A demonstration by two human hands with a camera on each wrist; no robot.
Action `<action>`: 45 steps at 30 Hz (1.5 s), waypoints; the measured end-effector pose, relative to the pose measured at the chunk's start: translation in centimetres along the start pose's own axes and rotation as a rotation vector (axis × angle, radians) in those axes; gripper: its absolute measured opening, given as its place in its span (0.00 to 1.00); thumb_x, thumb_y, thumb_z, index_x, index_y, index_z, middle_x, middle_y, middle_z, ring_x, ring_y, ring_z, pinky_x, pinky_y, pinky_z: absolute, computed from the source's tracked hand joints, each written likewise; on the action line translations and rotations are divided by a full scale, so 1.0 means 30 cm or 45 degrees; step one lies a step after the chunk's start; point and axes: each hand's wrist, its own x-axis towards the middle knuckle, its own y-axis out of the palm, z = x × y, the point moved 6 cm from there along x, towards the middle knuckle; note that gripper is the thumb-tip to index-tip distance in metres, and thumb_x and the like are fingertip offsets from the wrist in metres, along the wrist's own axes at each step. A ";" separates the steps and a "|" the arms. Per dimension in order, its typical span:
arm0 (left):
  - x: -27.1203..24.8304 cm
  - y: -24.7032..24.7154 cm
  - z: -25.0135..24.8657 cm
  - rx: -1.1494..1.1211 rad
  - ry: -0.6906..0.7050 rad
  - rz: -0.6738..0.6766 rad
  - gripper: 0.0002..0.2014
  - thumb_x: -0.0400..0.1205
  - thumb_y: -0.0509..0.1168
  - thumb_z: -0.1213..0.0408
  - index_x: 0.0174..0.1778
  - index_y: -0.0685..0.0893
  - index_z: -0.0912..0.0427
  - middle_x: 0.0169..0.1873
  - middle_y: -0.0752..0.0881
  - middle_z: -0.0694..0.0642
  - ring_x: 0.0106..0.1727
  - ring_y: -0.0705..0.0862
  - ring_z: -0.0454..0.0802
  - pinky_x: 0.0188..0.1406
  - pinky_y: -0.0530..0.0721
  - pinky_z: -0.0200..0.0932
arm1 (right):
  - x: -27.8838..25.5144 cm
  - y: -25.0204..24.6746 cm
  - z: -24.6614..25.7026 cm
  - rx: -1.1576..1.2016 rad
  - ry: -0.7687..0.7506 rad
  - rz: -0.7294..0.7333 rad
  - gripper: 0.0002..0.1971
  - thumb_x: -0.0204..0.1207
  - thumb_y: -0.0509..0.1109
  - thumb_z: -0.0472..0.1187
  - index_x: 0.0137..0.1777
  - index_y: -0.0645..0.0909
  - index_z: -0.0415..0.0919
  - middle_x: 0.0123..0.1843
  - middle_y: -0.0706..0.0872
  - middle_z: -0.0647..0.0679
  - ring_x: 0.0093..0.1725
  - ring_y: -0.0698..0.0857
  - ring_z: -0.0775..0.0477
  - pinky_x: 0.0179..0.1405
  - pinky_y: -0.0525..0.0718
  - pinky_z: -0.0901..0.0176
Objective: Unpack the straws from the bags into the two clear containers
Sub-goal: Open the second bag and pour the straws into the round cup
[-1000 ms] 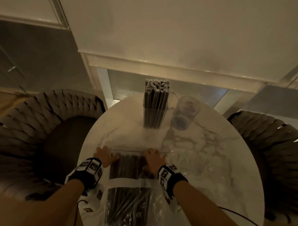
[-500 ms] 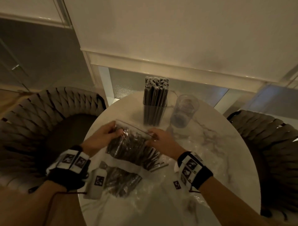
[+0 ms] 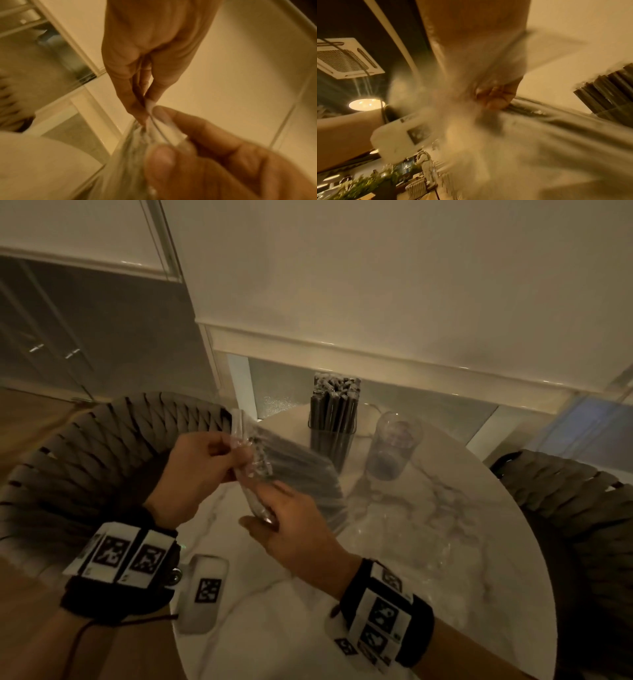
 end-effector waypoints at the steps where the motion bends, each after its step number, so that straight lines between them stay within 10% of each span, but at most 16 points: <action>1: -0.010 -0.003 -0.010 -0.003 0.007 0.003 0.01 0.75 0.70 0.71 0.39 0.87 0.63 0.31 0.91 0.53 0.35 0.90 0.48 0.31 0.87 0.32 | -0.012 0.001 0.000 0.021 -0.007 0.029 0.28 0.78 0.70 0.43 0.78 0.68 0.46 0.60 0.82 0.43 0.46 0.79 0.52 0.50 0.82 0.57; 5: -0.023 0.004 -0.016 0.000 -0.006 -0.012 0.03 0.72 0.73 0.67 0.36 0.87 0.63 0.27 0.90 0.53 0.26 0.87 0.42 0.27 0.86 0.30 | -0.007 -0.070 -0.019 0.209 0.019 -0.090 0.19 0.81 0.67 0.42 0.71 0.74 0.43 0.55 0.83 0.49 0.42 0.80 0.64 0.44 0.78 0.80; 10: -0.060 0.118 0.019 -0.104 -0.129 0.186 0.05 0.77 0.67 0.70 0.41 0.89 0.64 0.32 0.92 0.58 0.33 0.91 0.49 0.36 0.90 0.36 | 0.049 -0.147 -0.077 0.343 0.305 -0.222 0.18 0.83 0.63 0.49 0.67 0.78 0.39 0.46 0.86 0.48 0.43 0.88 0.51 0.46 0.90 0.55; 16: -0.080 0.168 0.025 -0.298 -0.215 0.292 0.09 0.79 0.65 0.73 0.51 0.87 0.70 0.42 0.92 0.66 0.42 0.92 0.55 0.42 0.91 0.40 | 0.051 -0.157 -0.134 0.385 0.391 -0.311 0.14 0.81 0.65 0.48 0.54 0.85 0.38 0.39 0.87 0.51 0.39 0.86 0.56 0.40 0.86 0.63; 26: -0.065 0.181 0.044 -0.013 -0.107 0.033 0.13 0.79 0.68 0.59 0.49 0.81 0.66 0.41 0.88 0.68 0.39 0.88 0.62 0.42 0.89 0.52 | 0.042 -0.135 -0.164 0.780 0.498 -0.246 0.10 0.80 0.64 0.31 0.51 0.85 0.24 0.45 0.89 0.26 0.42 0.90 0.29 0.44 0.91 0.45; 33: -0.075 0.172 0.048 -0.067 -0.110 0.095 0.09 0.77 0.70 0.61 0.46 0.87 0.63 0.37 0.91 0.60 0.42 0.91 0.56 0.41 0.91 0.43 | 0.025 -0.145 -0.178 0.795 0.487 -0.243 0.07 0.76 0.71 0.32 0.45 0.84 0.25 0.32 0.88 0.43 0.27 0.87 0.56 0.28 0.85 0.67; 41: -0.056 0.063 -0.001 0.393 0.144 -0.222 0.03 0.79 0.68 0.67 0.41 0.85 0.62 0.31 0.88 0.55 0.30 0.88 0.48 0.35 0.89 0.40 | 0.030 -0.234 -0.159 0.568 0.516 -0.345 0.07 0.75 0.69 0.30 0.37 0.76 0.36 0.32 0.85 0.41 0.23 0.82 0.57 0.23 0.80 0.69; 45: -0.052 0.106 -0.048 0.487 0.277 -0.065 0.02 0.79 0.67 0.67 0.43 0.79 0.59 0.32 0.86 0.53 0.31 0.87 0.45 0.30 0.86 0.34 | 0.056 -0.227 -0.124 0.275 0.511 -0.201 0.10 0.74 0.73 0.39 0.48 0.75 0.37 0.40 0.87 0.41 0.31 0.85 0.52 0.21 0.81 0.70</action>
